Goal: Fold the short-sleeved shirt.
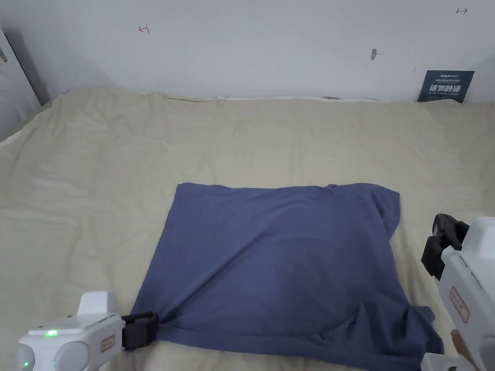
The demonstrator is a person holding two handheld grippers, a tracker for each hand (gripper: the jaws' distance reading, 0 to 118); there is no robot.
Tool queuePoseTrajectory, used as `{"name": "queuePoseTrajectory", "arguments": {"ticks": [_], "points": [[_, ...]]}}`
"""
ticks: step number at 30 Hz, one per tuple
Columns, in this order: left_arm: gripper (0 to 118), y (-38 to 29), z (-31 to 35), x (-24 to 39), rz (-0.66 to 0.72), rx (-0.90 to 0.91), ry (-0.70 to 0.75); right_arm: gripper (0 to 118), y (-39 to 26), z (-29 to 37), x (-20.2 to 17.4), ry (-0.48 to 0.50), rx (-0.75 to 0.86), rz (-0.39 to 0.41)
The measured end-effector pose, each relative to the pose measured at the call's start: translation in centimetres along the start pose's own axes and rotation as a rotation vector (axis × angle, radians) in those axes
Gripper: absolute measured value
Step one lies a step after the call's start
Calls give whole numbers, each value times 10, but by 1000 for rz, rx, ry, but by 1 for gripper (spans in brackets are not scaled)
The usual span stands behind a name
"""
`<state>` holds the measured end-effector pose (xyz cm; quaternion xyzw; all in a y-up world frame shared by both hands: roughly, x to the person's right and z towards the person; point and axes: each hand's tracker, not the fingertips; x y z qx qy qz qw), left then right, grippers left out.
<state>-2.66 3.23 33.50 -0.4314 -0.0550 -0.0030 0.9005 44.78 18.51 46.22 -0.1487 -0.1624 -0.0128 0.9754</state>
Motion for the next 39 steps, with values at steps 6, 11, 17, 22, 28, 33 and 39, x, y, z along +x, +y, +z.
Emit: {"name": "queuePoseTrajectory", "arguments": {"ticks": [6, 11, 17, 22, 28, 33, 39], "points": [[71, -16, -15, 11, -54, -21, 14, 1, -10, -5, 3, -7, -42, -5], [3, -19, -14, 12, -41, -22, -13, 2, -25, -9, 13, -13, -112, -22], [2, -13, -1, 9, -15, 46, -10, 72, -91, -21, 38, 9, -408, -25], [2, -5, 5, 11, -6, 67, -20, 98, -155, -40, 47, -19, -609, -46], [2, -1, -2, 11, -20, 74, -24, 4, -183, -55, 54, 38, -658, -95], [2, 14, -2, 6, -10, 114, -26, 4, -150, -43, 52, 61, -515, -64], [2, 68, 5, 10, 13, 223, -25, 4, -73, -61, 45, 77, -332, -76]]}}
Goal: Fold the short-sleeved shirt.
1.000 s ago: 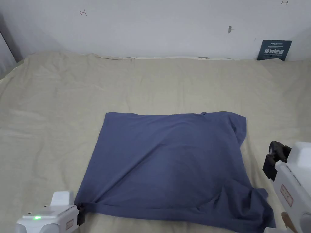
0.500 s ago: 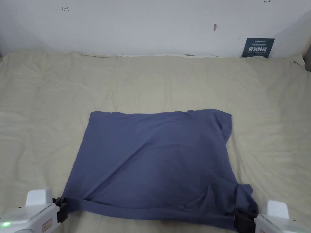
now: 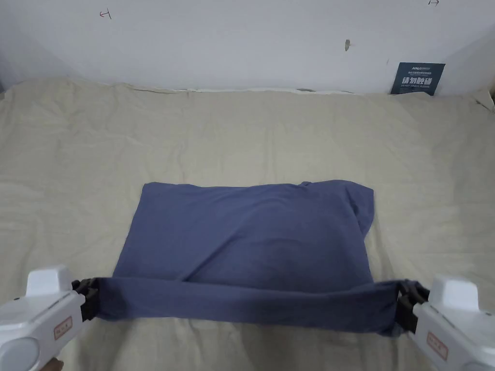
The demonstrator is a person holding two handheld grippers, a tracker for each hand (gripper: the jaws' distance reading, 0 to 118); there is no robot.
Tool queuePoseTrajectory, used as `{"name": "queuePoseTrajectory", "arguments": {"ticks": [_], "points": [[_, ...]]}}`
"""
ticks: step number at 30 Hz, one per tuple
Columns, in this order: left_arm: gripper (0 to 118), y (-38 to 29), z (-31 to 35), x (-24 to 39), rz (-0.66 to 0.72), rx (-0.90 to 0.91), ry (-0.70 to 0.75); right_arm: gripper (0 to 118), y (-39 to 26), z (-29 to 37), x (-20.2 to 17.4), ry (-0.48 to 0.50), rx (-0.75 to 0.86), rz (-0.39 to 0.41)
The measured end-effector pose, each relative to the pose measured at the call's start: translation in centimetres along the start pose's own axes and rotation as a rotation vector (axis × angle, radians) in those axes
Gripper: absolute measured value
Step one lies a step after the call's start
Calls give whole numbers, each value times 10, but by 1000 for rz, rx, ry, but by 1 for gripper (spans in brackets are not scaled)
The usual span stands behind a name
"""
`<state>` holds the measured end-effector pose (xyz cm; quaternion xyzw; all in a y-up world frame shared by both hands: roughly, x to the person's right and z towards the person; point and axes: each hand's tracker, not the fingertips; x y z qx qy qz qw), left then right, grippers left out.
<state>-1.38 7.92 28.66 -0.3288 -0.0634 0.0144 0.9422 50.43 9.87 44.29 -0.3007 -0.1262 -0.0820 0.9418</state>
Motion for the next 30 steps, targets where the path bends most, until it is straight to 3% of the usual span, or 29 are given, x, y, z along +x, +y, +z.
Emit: {"name": "queuePoseTrajectory", "arguments": {"ticks": [7, 17, 24, 25, 27, 28, 29, 30], "points": [[2, 53, -59, 18, -21, 16, 21, 4, 55, -75, -8, -22, 6, 40], [2, 47, -177, 33, -143, -237, 79, 4, 36, -204, 2, -82, -272, 35], [4, 51, -175, 42, -146, -285, 93, 5, 32, -210, -1, -81, -307, -9], [12, 55, -169, 42, -135, -282, 87, 11, 37, -203, -1, -79, -303, -11], [72, 64, -155, 45, -85, -255, 58, 42, 48, -183, -3, -60, -226, -29], [95, 72, -138, 50, -60, -211, 31, 62, 55, -168, -5, -56, -174, -36], [113, 77, -123, 53, -48, -153, 10, 86, 61, -154, -7, -51, -123, -38], [116, 82, -106, 56, -38, -92, -1, 100, 68, -137, -8, -47, -65, -46]]}}
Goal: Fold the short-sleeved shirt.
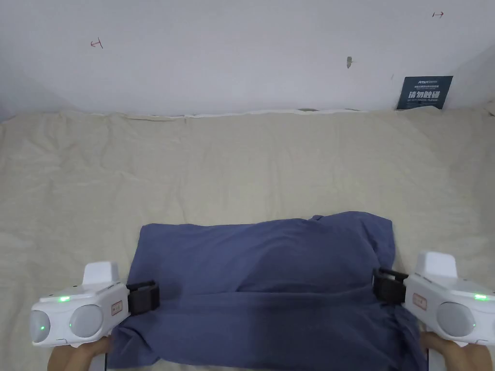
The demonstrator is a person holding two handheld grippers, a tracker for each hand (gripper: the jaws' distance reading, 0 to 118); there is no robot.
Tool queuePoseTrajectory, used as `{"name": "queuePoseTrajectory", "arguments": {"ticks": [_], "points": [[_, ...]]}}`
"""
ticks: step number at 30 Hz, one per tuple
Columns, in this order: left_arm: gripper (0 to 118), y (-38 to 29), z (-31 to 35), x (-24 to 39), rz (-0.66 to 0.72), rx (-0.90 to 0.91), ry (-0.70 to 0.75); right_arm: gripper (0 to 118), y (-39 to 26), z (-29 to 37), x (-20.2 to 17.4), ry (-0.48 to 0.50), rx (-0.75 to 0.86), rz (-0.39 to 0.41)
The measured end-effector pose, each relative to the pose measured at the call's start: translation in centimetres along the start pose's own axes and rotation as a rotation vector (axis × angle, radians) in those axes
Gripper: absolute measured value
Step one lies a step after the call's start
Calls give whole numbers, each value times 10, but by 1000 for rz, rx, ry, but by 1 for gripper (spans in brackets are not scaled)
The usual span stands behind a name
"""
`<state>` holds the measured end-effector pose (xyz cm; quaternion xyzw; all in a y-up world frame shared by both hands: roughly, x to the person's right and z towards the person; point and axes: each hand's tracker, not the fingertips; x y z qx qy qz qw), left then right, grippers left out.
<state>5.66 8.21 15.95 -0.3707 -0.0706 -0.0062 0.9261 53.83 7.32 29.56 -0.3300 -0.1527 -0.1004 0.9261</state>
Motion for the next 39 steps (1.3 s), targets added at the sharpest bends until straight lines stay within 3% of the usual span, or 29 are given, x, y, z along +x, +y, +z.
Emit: {"name": "queuePoseTrajectory", "arguments": {"ticks": [1, 6, 10, 13, 15, 16, 17, 18, 19, 29, 33, 34, 36, 38, 39], "points": [[116, 4, 20, 4, 2, 69, -6, 107, 4, 20, -2, 6, 59, -8], [116, 1, 85, 12, -45, 300, -12, 108, 12, 115, -17, 21, 329, 18], [116, -16, 124, 20, -70, 459, 25, 108, -3, 171, -28, -12, 450, 92], [100, -35, 148, 24, -76, 553, 47, 103, -20, 196, -34, -24, 480, 119], [66, -49, 153, 27, -73, 581, 55, 74, -31, 207, -37, -34, 493, 132], [41, -55, 157, 28, -66, 573, 56, 51, -36, 208, -38, -42, 492, 139], [8, -60, 160, 27, -59, 567, 48, 13, -41, 210, -40, -47, 486, 146], [0, -64, 161, 28, -48, 547, 17, 2, -44, 209, -40, -51, 479, 150], [0, -67, 159, 28, -40, 517, 4, 2, -47, 208, -40, -47, 458, 151], [0, -69, 99, 2, -106, 196, 22, 1, -53, 193, -35, -15, 386, 135], [2, -59, 61, -18, -26, 27, -24, 2, -50, 185, -32, -10, 361, 128], [10, -58, 57, -18, -4, -16, -20, 2, -50, 182, -31, -11, 354, 130], [68, -59, 38, -26, 25, -75, -18, 2, -49, 175, -29, -10, 338, 132], [111, -62, 23, -30, 29, -142, 5, 2, -49, 168, -28, -10, 323, 130], [111, -65, 16, -30, 31, -158, 32, 2, -48, 164, -27, -11, 311, 124]]}}
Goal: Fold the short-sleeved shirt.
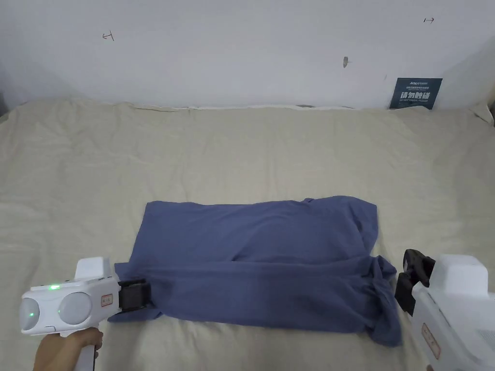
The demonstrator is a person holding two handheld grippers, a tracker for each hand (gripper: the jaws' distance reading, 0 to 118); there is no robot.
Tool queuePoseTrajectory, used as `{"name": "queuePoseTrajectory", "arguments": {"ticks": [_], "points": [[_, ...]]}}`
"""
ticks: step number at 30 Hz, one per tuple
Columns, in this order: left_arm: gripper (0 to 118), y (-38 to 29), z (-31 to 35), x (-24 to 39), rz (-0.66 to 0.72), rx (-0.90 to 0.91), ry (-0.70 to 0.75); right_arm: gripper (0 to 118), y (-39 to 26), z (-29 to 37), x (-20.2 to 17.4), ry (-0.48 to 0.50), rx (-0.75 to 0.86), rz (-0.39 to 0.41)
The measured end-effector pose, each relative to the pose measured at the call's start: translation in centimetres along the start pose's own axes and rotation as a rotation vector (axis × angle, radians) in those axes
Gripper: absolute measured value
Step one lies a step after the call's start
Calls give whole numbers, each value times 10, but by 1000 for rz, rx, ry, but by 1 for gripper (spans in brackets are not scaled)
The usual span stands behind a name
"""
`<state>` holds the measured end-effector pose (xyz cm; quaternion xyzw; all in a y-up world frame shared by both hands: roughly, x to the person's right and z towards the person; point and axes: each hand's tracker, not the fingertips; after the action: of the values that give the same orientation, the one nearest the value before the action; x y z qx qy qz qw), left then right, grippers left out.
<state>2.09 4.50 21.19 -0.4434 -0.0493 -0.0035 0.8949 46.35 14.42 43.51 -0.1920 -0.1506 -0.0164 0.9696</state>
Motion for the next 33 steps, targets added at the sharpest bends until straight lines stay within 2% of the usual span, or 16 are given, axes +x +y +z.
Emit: {"name": "queuePoseTrajectory", "arguments": {"ticks": [3, 4, 6, 7, 9, 12, 17, 19, 21, 22, 23, 24, 26, 27, 29, 33], "points": [[100, -5, -16, 6, 8, -33, 53, 2, -5, -11, 2, 1, -29, -12], [90, -7, -21, 6, 7, -51, 54, 2, -6, -15, 2, -1, -39, -12], [36, -13, -33, 9, 8, -87, 40, 2, -11, -22, 4, -6, -67, -26], [16, -16, -32, 12, 22, -104, 30, 2, -13, -25, 6, -7, -80, -38], [6, -24, -28, 19, 42, -86, 2, 3, -18, -34, 10, -13, -126, -64], [4, -28, -40, 17, -10, -66, 17, 8, -31, -58, 17, -21, -242, -92], [3, -17, -19, 10, -22, -7, -15, 83, -72, -111, 24, -29, -505, -127], [3, -11, -2, 11, 6, 7, -40, 96, -90, -129, 24, -38, -561, -128], [3, -6, 6, 9, 22, 20, -56, 87, -103, -140, 22, -52, -588, -120], [3, -5, 9, 8, 25, 25, -60, 75, -106, -143, 22, -47, -596, -114], [3, -4, 8, 4, 30, 31, -64, 47, -109, -146, 22, -29, -599, -120], [3, -3, 9, 2, 37, 32, -69, 31, -110, -146, 21, 29, -607, -130], [3, -2, 11, -2, 63, 26, -75, 15, -105, -136, 19, 14, -579, -133], [3, -2, 14, -4, 81, 25, -83, 15, -99, -131, 17, 59, -545, -105], [3, -3, 17, -9, 101, 25, -88, 14, -90, -117, 17, 49, -511, -71], [3, -10, 25, -22, 100, 44, -78, 14, -70, -82, 25, 77, -453, -65]]}}
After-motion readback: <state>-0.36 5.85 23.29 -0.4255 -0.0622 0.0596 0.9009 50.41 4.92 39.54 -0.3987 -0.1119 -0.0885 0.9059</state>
